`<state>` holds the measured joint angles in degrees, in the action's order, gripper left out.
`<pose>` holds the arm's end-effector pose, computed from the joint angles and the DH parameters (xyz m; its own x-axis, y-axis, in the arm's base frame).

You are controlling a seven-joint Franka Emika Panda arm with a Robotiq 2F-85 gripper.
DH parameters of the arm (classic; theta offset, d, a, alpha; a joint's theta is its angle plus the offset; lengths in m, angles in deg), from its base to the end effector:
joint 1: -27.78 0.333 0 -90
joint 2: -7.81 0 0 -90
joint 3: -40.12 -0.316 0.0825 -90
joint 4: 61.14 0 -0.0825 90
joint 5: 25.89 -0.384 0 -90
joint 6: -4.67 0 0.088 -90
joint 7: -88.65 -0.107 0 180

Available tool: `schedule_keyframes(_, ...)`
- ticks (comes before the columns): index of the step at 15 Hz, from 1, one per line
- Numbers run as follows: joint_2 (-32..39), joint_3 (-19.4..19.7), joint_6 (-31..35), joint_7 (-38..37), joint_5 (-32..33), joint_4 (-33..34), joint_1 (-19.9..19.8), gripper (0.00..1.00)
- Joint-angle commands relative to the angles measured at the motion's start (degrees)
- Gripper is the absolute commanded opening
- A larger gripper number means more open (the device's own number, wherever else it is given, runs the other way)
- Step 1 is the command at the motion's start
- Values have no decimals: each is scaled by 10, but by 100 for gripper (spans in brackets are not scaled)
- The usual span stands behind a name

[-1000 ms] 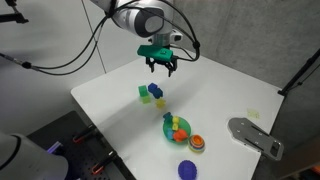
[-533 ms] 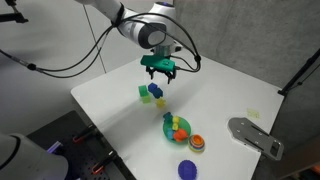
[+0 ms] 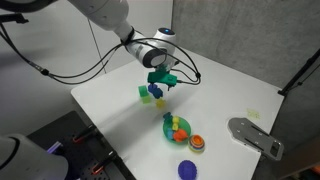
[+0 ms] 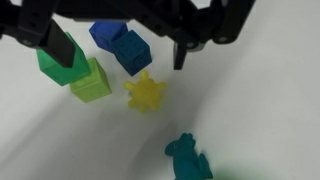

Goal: Pick up the yellow toy from the table and put it in the bowl

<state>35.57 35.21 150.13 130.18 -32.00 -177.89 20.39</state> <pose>0.5996 -0.0280 0.2048 0.8333 0.5476 0.0762 0.5522 -0.8309 -0.0681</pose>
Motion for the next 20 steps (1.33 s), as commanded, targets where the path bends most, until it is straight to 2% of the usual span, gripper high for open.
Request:
schedule_keyframes(1, 55, -28, 46, 32, -4, 44, -22, 100)
schedule_keyframes(7, 135, -77, 109, 54, -4, 82, -63, 100)
schedule_keyframes(15, 227, -125, 129, 85, 3, 124, -104, 100)
schedule_keyframes(20, 261, -135, 138, 93, 9, 137, -110, 100)
